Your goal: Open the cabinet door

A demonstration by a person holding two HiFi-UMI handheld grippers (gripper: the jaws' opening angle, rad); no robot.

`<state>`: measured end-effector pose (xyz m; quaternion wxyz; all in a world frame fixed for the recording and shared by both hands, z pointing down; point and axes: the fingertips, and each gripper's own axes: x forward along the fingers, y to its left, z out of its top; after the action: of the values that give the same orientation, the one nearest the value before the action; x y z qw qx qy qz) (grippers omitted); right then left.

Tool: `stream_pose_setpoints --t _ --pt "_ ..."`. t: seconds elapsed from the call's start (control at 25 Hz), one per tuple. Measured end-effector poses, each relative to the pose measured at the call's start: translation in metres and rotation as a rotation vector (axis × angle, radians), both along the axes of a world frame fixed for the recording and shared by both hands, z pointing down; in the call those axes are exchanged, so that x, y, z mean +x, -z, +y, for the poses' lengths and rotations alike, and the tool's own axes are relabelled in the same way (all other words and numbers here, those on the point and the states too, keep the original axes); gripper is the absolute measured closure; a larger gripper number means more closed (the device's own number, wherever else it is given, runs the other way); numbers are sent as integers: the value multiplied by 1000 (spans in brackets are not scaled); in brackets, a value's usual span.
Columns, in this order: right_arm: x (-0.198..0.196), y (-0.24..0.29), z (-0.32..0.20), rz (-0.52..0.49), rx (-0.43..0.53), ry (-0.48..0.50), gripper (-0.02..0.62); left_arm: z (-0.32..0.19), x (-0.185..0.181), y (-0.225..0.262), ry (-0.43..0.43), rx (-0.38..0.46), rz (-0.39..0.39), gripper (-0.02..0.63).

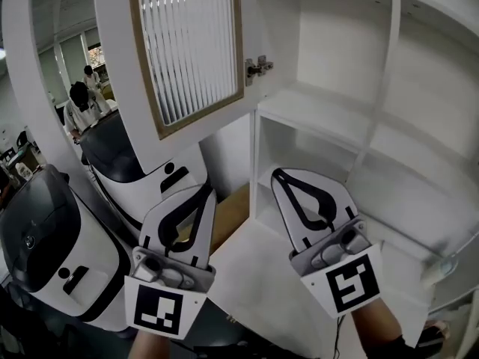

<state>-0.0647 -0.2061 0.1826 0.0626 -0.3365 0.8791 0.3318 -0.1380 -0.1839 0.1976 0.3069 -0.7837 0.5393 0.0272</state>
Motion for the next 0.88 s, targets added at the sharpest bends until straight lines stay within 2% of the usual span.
stream_pose_setpoints --t 0.44,0.88 --pt "66 -40 8 18 -62 -147 592 -12 70 -35 -173 -61 -8 605" --pt "103 -94 29 -1 -184 -217 592 -3 97 -74 -234 -137 8 604"
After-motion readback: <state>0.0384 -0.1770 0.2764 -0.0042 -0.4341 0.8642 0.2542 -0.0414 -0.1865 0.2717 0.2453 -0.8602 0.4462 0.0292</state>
